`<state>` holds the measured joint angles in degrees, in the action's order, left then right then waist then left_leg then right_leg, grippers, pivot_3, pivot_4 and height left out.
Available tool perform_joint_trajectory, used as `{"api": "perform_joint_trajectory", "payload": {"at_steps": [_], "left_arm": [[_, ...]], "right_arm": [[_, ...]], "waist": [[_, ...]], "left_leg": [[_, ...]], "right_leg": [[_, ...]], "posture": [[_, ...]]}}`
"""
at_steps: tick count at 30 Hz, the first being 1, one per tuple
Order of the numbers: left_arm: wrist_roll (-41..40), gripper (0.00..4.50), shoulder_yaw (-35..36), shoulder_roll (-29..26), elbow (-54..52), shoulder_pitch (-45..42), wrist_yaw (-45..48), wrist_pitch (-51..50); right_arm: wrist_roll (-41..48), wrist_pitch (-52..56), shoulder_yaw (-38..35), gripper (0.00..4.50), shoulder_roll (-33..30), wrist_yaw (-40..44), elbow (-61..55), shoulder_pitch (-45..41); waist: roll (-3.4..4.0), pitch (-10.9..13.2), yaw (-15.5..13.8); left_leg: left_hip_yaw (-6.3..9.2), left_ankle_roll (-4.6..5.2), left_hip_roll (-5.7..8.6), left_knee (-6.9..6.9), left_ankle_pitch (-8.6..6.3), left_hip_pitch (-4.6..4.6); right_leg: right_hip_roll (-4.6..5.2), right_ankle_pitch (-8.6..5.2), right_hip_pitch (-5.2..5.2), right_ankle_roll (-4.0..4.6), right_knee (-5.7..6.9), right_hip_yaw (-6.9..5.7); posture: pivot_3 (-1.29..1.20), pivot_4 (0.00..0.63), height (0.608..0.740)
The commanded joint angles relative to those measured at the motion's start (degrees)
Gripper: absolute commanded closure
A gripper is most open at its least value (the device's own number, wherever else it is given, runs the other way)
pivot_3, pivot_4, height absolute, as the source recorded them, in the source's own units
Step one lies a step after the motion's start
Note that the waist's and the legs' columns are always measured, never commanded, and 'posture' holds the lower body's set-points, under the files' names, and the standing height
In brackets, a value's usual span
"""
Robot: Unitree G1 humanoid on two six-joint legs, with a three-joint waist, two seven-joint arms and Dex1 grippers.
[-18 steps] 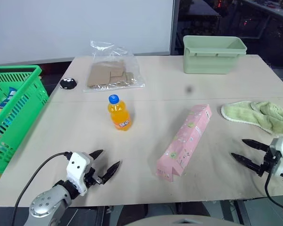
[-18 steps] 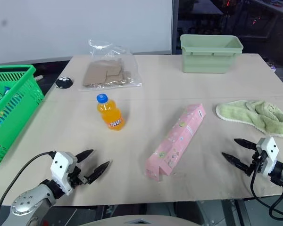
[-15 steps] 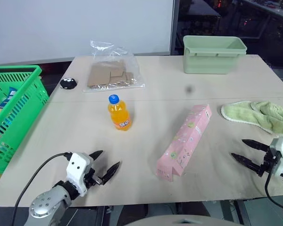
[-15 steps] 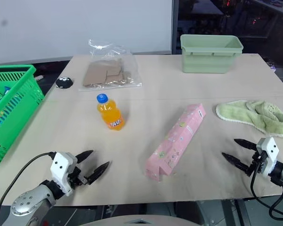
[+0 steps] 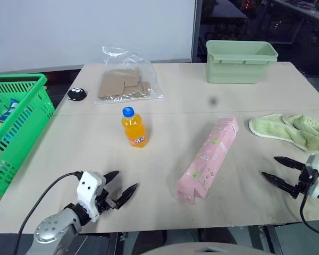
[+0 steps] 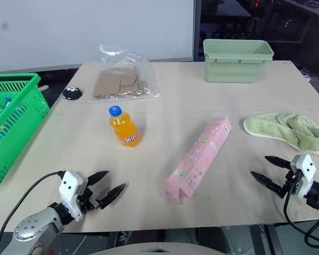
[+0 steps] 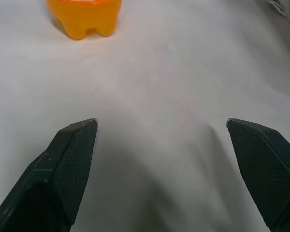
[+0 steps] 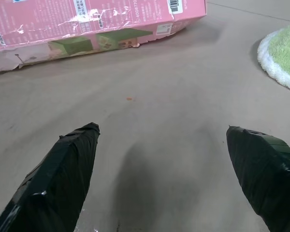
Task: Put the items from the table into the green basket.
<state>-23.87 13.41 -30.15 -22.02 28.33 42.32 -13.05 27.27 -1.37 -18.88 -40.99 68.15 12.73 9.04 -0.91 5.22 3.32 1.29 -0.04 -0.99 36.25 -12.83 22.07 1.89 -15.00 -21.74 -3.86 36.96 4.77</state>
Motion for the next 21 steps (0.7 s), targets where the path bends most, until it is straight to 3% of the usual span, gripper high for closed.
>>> {"api": "perform_joint_trajectory", "payload": {"at_steps": [1,9,13,16,21], "left_arm": [[-1.6,0.08,-0.3,-1.1,-3.9,-1.2,0.4,-1.7],[-8.3,0.08,-6.1,-1.2,-11.7,-12.2,-2.6,-15.0],[-11.9,0.08,-11.5,-0.5,-11.9,-22.9,-3.8,-22.9],[-8.6,0.08,-20.5,3.2,-8.0,-32.6,-5.9,-26.9],[-4.0,0.08,-28.7,4.5,-4.7,-41.2,-7.0,-30.4]], "right_arm": [[2.3,0.9,-2.1,0.00,-0.5,0.1,-3.9,0.1],[9.8,8.6,-3.0,0.00,-0.9,1.2,-15.8,2.7],[10.7,9.9,-3.9,0.00,-1.2,0.4,-20.0,3.4],[11.0,10.4,-4.6,0.00,-0.8,-0.3,-22.6,4.5],[12.0,10.9,-7.1,0.00,-0.8,-1.3,-26.1,7.5]], "waist": [[0.00,0.0,0.0],[0.01,0.0,-0.1],[0.04,0.0,0.1],[0.05,-0.1,0.4],[0.01,-0.1,1.9]], "left_leg": [[0.00,0.00,0.00,0.00,0.00,0.00],[0.05,0.01,0.01,0.05,0.00,0.02],[0.06,0.01,0.03,0.09,0.01,0.01],[0.11,0.01,0.05,0.15,0.01,-0.01],[0.19,0.02,0.13,0.21,0.01,0.05]], "right_leg": [[0.00,0.00,0.00,0.00,0.00,0.00],[-0.05,0.01,0.03,-0.01,0.03,-0.02],[-0.10,0.02,0.05,-0.04,0.09,-0.02],[-0.16,0.03,0.10,-0.04,0.13,-0.03],[-0.21,0.05,0.12,-0.09,0.14,0.02]], "posture": [[-0.03,0.048,0.740],[-0.08,0.046,0.740],[-0.11,0.046,0.740],[-0.14,0.050,0.740],[-0.19,0.051,0.740]]}}
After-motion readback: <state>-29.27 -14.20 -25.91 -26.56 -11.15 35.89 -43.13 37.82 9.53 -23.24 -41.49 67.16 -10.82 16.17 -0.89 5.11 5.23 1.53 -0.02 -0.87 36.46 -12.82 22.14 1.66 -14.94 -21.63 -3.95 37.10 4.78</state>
